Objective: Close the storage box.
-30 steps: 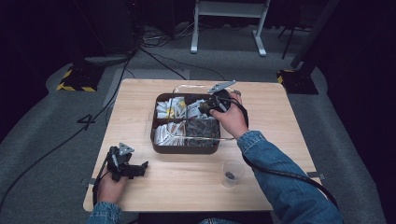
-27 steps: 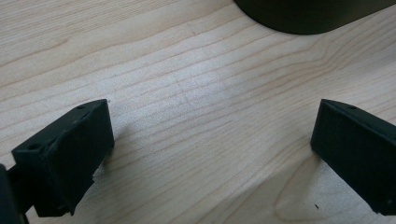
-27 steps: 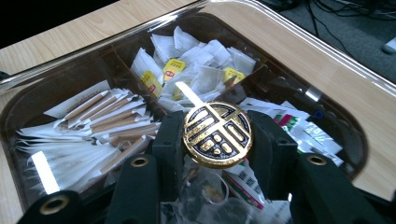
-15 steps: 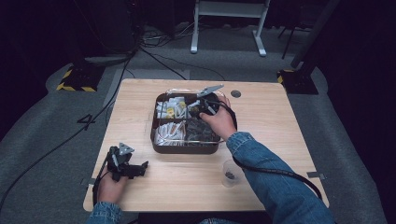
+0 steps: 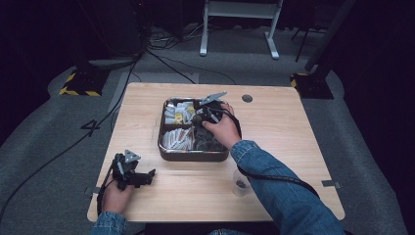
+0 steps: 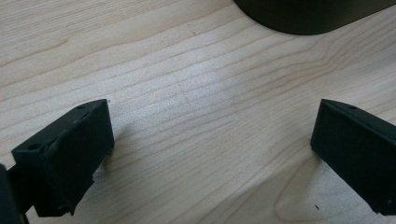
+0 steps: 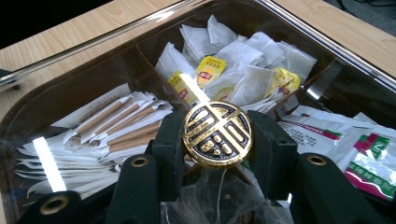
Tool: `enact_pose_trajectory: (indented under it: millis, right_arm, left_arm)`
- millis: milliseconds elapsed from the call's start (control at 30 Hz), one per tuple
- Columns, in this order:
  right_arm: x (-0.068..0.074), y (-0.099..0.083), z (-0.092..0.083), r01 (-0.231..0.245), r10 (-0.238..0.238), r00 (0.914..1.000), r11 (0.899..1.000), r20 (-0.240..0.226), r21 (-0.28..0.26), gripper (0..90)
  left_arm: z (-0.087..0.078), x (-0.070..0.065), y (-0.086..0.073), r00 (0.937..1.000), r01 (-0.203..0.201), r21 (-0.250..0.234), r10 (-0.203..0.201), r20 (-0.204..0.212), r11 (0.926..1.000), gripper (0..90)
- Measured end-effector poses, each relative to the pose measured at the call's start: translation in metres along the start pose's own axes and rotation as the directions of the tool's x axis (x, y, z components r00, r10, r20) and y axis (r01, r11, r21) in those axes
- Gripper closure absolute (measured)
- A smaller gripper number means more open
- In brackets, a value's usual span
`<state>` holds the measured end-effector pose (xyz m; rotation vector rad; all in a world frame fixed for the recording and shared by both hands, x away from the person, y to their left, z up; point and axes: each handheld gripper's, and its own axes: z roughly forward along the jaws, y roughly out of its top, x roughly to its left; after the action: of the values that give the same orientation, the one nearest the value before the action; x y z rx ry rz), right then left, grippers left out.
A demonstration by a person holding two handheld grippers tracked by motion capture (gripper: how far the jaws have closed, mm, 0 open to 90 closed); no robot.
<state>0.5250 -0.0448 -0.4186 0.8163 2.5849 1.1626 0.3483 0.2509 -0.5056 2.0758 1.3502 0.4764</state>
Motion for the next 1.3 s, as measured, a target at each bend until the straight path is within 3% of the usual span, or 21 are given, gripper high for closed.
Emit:
enact_pose_trajectory:
  millis: [233, 933, 1300]
  right_arm:
    - [0.003, -0.003, 0.008, 0.029, -0.029, 0.9996, 0.999, 0.006, 0.021, 58.7]
    - [0.000, -0.004, 0.017, 0.020, -0.020, 0.9998, 1.000, 0.006, 0.015, 58.7]
    - [-0.001, -0.007, 0.015, 0.023, -0.023, 0.9996, 0.999, 0.015, -0.023, 58.7]
  left_arm:
    - [0.000, 0.000, 0.000, 1.0000, -0.001, 0.000, 0.001, 0.000, 1.0000, 0.0]
    - [0.000, 0.000, 0.000, 1.0000, 0.002, -0.002, -0.002, 0.000, 1.0000, 0.0]
    - [0.000, 0.000, 0.000, 1.0000, 0.001, -0.002, -0.001, 0.000, 1.0000, 0.0]
